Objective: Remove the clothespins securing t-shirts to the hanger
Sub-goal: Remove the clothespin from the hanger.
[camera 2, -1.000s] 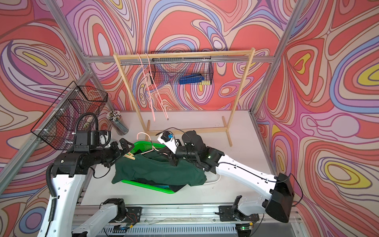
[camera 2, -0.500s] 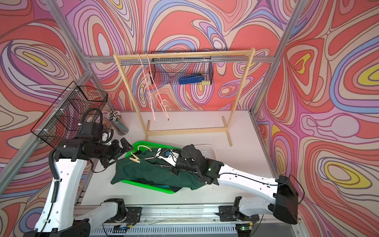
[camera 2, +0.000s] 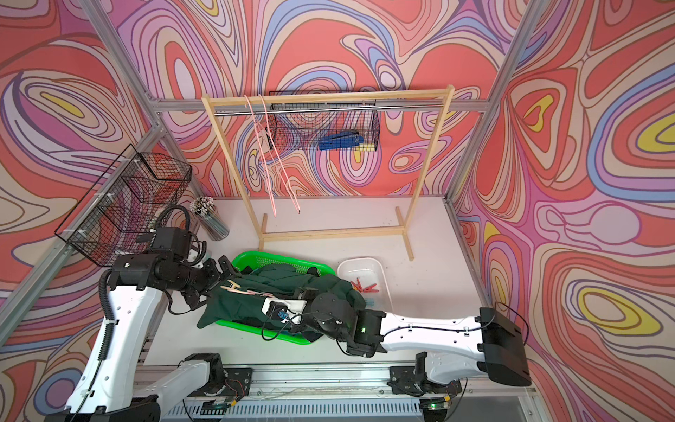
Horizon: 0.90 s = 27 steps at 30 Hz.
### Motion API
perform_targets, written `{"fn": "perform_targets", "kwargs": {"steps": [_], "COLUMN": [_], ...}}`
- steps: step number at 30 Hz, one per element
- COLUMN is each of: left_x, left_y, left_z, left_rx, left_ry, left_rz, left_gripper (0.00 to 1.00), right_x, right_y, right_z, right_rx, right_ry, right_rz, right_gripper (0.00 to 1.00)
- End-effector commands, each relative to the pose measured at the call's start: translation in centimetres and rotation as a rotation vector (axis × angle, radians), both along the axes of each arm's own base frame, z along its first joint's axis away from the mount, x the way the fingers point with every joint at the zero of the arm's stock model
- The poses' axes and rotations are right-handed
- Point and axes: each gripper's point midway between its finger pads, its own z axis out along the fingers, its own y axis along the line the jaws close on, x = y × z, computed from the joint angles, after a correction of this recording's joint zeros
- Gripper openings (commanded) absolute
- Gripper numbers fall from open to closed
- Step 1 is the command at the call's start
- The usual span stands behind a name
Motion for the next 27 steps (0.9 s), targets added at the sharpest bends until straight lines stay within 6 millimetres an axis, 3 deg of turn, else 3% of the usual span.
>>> {"fn": "perform_targets", "kwargs": {"steps": [1,7,16,27], "left_x": [0.0,-0.2,-0.6,1.7], "left_y": [-0.2,0.3,0.2,0.2], "left_z": [-0.4,-1.3,-3.2,-2.7], "left_rx": [-0.026,-0.004,-0.015,-0.056], "left_ry": [0.007,0.036,0.070,-0.003], "left_rz": [0.027,0.044,0.061,0.163], "left_gripper": [0.91,0.84,0.82,0.73], "right_x": [0.3,-0.2,-0.2,-0.5], "right_y": [0.2,0.6,0.4,0.7], "right_z": [0.3,-0.7,-0.6,-1.2], "right_rx": [0.004,-0.018,0.000,-0.025], "right_ry": [-0.103,-0.161,-0.165,-0.178], "right_rz": [-0.072,-0.106,-0.120,-0.119], "right_gripper": [0.00,0.00,0.00,0.00]}}
